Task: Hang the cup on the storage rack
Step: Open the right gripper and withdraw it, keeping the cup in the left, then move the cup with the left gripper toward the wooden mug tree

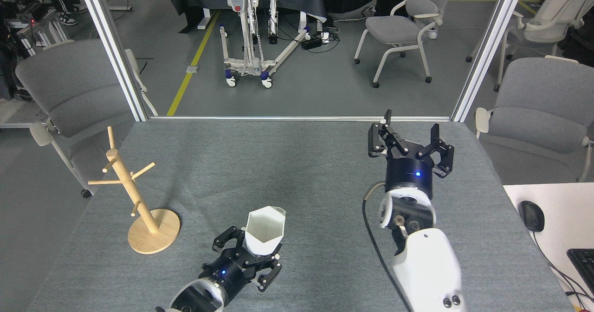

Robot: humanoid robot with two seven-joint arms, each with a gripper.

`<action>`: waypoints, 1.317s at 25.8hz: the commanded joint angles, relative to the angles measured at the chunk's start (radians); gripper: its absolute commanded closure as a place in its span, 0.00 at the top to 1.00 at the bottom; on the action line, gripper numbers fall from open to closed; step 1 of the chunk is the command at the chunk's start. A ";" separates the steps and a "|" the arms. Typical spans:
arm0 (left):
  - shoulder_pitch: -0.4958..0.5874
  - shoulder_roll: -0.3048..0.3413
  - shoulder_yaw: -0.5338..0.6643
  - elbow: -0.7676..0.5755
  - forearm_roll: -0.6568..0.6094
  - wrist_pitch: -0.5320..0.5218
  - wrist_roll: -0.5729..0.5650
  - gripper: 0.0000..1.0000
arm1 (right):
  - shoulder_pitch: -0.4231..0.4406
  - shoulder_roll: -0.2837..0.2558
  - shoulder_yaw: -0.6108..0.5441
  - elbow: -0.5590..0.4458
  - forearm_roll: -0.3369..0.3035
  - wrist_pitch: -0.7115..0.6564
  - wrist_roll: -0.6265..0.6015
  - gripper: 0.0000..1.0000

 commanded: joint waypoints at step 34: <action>0.032 0.033 0.779 -0.152 -0.177 0.018 -0.068 0.00 | 0.344 -0.069 -0.284 0.014 0.014 -0.409 -0.159 0.99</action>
